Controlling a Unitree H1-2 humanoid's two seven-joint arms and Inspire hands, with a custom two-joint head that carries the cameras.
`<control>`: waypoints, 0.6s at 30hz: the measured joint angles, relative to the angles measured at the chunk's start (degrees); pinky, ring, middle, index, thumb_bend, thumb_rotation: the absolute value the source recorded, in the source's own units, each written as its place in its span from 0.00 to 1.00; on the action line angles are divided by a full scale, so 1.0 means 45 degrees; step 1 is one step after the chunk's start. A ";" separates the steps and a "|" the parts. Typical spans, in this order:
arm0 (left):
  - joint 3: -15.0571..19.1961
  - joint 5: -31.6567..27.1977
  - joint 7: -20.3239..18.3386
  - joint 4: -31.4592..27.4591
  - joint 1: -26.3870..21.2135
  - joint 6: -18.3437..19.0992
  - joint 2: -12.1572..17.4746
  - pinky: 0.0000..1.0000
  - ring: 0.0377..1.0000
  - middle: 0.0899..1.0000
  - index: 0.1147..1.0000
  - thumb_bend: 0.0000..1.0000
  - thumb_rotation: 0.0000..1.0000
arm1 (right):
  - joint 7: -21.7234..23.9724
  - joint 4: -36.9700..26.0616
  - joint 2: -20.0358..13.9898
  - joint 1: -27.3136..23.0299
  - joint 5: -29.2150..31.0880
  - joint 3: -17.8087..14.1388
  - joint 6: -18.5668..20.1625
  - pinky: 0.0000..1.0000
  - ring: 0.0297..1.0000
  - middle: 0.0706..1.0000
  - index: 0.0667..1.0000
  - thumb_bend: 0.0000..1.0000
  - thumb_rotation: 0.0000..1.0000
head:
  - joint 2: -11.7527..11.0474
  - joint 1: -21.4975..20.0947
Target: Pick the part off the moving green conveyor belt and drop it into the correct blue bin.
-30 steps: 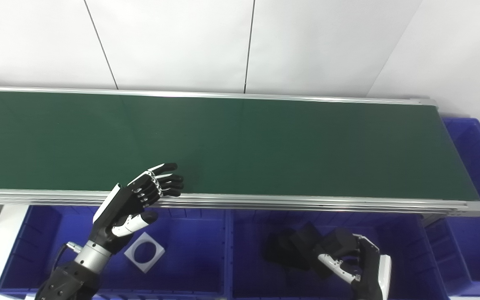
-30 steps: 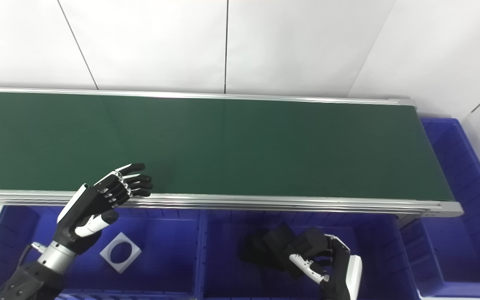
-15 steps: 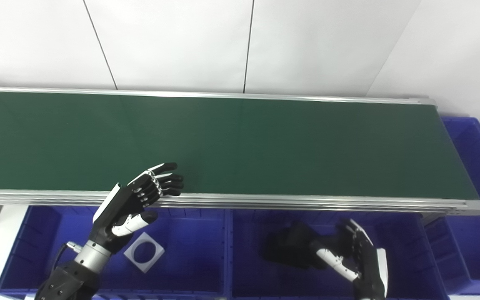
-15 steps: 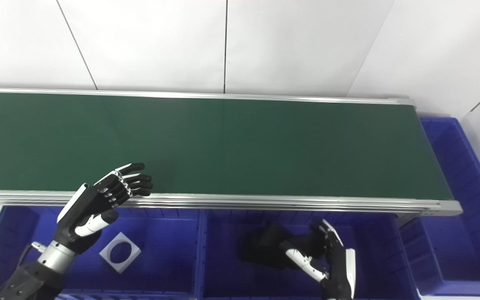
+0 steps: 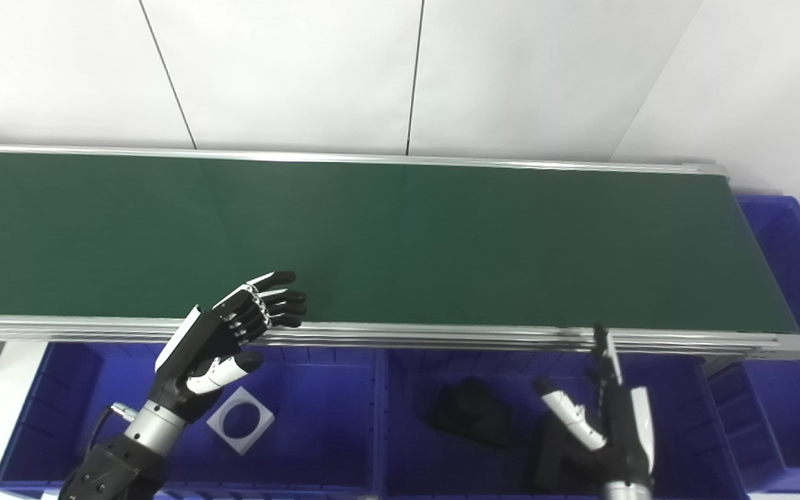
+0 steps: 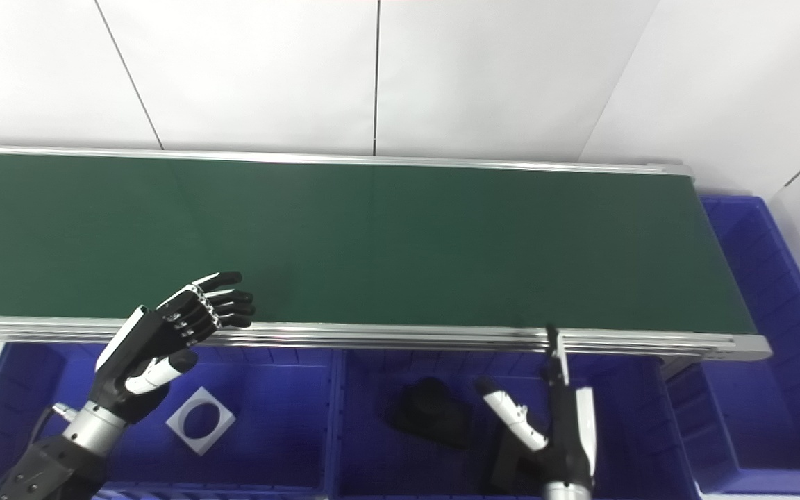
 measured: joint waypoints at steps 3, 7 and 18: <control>-0.0009 0.0000 0.0000 0.0001 -0.0001 -0.0004 -0.0053 0.70 0.73 0.73 0.81 0.88 0.56 | 0.0352 -0.1208 0.0000 -0.0081 -0.0637 0.0568 0.0035 0.82 0.90 0.93 0.95 0.82 0.58 | -0.0136 0.0272; -0.0012 0.0016 0.0004 0.0039 0.0027 -0.0043 -0.0154 0.70 0.72 0.73 0.81 0.88 0.56 | 0.1129 -0.2688 0.0092 -0.0583 -0.0997 0.1364 0.0562 0.81 0.89 0.90 0.93 0.77 0.58 | -0.0332 0.0645; -0.0106 0.0305 0.0164 -0.0004 0.0313 -0.0047 -0.0498 0.72 0.74 0.75 0.81 0.87 0.53 | 0.2301 -0.2679 0.0499 -0.3153 -0.2076 0.2486 0.1874 0.78 0.85 0.89 0.93 0.59 0.70 | -0.0937 0.1872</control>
